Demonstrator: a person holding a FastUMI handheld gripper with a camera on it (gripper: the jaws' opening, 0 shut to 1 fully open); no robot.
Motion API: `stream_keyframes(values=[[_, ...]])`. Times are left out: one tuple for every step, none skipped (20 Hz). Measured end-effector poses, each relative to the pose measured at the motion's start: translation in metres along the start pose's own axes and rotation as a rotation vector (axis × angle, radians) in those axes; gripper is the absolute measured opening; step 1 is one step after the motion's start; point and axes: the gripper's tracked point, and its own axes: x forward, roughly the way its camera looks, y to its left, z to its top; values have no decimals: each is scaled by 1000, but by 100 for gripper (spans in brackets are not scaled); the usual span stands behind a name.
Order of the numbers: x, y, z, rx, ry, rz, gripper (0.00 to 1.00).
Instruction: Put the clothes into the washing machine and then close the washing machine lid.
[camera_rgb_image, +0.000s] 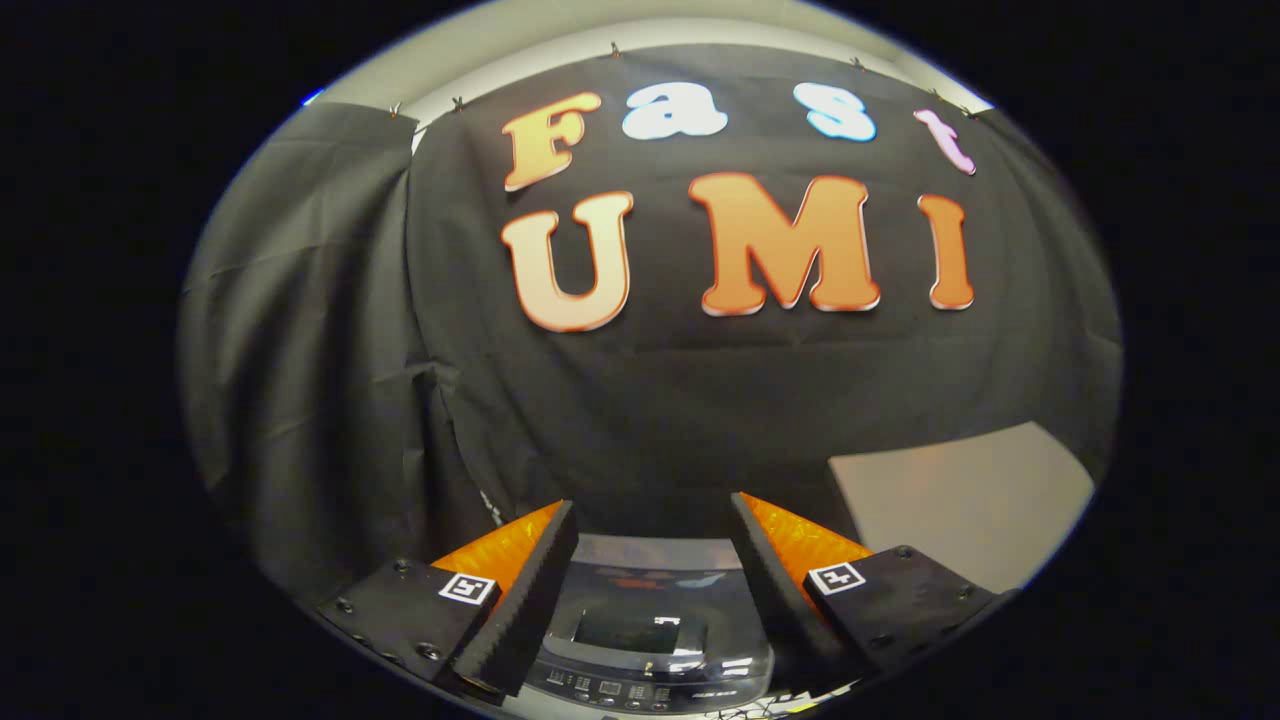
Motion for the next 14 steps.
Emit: stream_keyframes(values=[[-11, -9, 18, -6, -20, -14, 98], [-23, -21, 33, -17, -48, -30, 98], [-37, -33, 48, -20, -75, -43, 98], [-49, -44, 59, -30, -95, -64, 98], [-64, -56, 69, -43, -116, -87, 98], [-76, -70, 78, -49, -134, -106, 98], [-85, -81, 83, -50, -147, -126, 98], [-95, -92, 89, -48, -157, -145, 98], [-106, -103, 94, -46, -166, -161, 98], [-117, -113, 99, -49, -181, -172, 98], [-128, -122, 105, -55, -193, -187, 98], [-136, -132, 109, -62, -199, -206, 98], [-146, -143, 115, -66, -202, -219, 98], [-157, -152, 121, -67, -212, -228, 98]])
